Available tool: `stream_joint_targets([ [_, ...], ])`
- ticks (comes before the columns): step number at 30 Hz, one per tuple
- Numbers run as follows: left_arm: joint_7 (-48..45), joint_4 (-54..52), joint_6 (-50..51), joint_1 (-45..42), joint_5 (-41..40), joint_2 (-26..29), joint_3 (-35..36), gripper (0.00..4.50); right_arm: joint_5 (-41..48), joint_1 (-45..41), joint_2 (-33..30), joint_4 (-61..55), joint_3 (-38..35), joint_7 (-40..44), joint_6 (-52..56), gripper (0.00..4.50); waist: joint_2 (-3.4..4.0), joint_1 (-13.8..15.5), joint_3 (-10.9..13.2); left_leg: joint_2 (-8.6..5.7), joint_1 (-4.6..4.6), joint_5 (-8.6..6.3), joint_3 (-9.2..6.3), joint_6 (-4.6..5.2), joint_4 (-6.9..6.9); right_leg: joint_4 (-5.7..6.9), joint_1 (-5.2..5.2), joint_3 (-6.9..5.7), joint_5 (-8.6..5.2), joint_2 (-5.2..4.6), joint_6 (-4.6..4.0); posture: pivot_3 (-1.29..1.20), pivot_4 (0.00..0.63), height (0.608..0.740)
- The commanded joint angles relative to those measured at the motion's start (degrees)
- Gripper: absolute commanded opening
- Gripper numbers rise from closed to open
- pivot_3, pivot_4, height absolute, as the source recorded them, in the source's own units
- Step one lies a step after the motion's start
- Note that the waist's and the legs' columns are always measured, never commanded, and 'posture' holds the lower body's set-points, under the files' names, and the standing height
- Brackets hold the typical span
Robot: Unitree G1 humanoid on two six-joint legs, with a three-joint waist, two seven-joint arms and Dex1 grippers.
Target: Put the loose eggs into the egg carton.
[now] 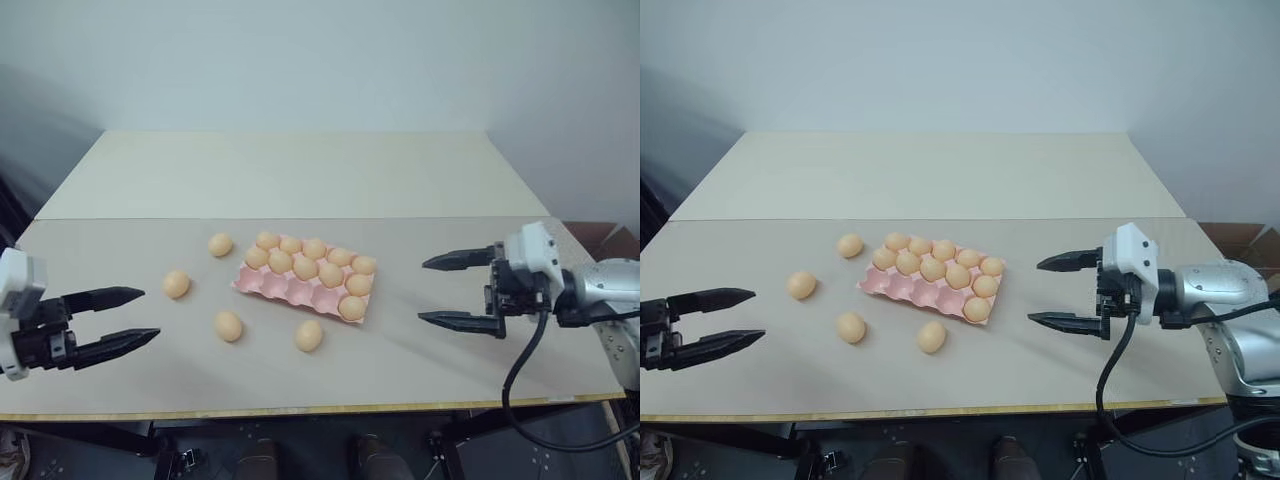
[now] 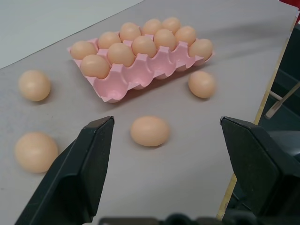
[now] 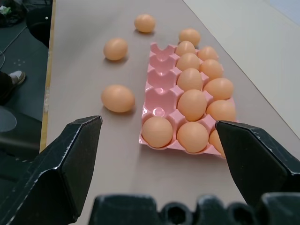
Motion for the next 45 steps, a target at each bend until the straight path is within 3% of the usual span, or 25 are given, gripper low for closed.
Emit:
stream_joint_targets([
  [1, -0.78, -0.33, -0.89, -1.50, -1.24, 0.62, -0.39, 3.92, -1.82, -1.82, 1.48, -1.87, 2.20, -0.50, -3.13, 4.50, 0.00, 0.00, 0.00, 0.01, -0.01, 0.00, 0.00, 0.00, 0.00, 0.00, 0.00, 0.00, 0.00, 0.02, 0.00, 0.00, 0.150, 0.740],
  [5, -1.49, -0.22, -1.16, -2.72, -0.98, 0.88, -1.87, 3.92, -5.23, -4.56, 4.58, -2.17, 7.16, -2.28, -4.77, 4.50, 0.00, -0.19, 0.00, 0.02, 0.01, 0.00, 0.02, 0.00, 0.01, 0.03, -0.02, 0.07, 0.03, 0.06, -0.03, 0.00, 0.150, 0.740],
  [12, -2.26, 0.54, -2.02, -6.02, -0.63, 0.84, -6.19, 3.92, -23.11, -12.29, 14.08, 4.01, 23.99, -4.78, -16.89, 4.50, -0.04, -0.81, -0.03, 0.16, 0.05, 0.01, 0.04, 0.00, 0.02, 0.06, -0.05, 0.22, 0.11, 0.33, -0.15, 0.00, 0.150, 0.740],
  [17, -3.26, 0.27, -2.41, -7.09, -0.90, 0.90, -8.07, 3.92, -30.78, -15.73, 20.02, 9.45, 32.21, -4.94, -23.59, 4.50, -0.06, -1.20, -0.04, 0.19, 0.04, 0.01, 0.05, 0.00, 0.03, 0.14, -0.12, 0.29, 0.19, 0.42, -0.15, 0.00, 0.150, 0.740],
  [28, -2.85, -1.34, -1.93, -6.65, -1.24, 0.72, -8.05, 3.92, -38.70, -19.02, 27.49, 18.99, 38.11, -7.62, -27.78, 4.50, -0.10, -1.27, -0.06, 0.19, 0.11, 0.02, 0.13, -0.01, 0.03, 0.18, -0.12, 0.38, 0.21, 0.42, -0.24, 0.00, 0.150, 0.740],
  [32, -2.71, -1.68, -1.90, -6.38, -1.18, 0.64, -7.86, 3.96, -40.18, -19.60, 28.33, 21.03, 38.64, -7.96, -28.43, 3.62, -0.10, -1.29, -0.07, 0.21, 0.14, 0.02, 0.14, -0.01, 0.03, 0.20, -0.12, 0.39, 0.22, 0.44, -0.24, 0.00, 0.150, 0.740],
  [35, -2.62, -1.68, -2.11, -6.33, -1.00, 0.60, -7.98, 3.96, -41.05, -19.93, 29.08, 21.84, 38.74, -8.42, -28.43, 2.50, -0.10, -1.29, -0.07, 0.21, 0.13, 0.02, 0.16, -0.01, 0.03, 0.19, -0.12, 0.40, 0.22, 0.44, -0.24, 0.00, 0.150, 0.740],
  [37, -2.56, -1.67, -2.24, -6.35, -0.97, 0.57, -8.02, 3.96, -41.05, -19.91, 29.36, 21.72, 38.52, -8.46, -28.85, 2.07, -0.10, -1.32, -0.07, 0.21, 0.14, 0.02, 0.16, -0.01, 0.03, 0.20, -0.12, 0.41, 0.22, 0.44, -0.24, 0.00, 0.150, 0.740],
  [45, -2.48, -1.04, -2.36, -7.27, -1.05, 0.86, -8.31, 3.96, -32.01, -19.65, 29.05, 12.58, 31.79, -7.20, -20.52, 1.98, -0.11, -1.28, -0.07, 0.21, 0.13, 0.02, 0.16, -0.01, 0.03, 0.20, -0.13, 0.42, 0.28, 0.45, -0.17, 0.00, 0.150, 0.740],
])
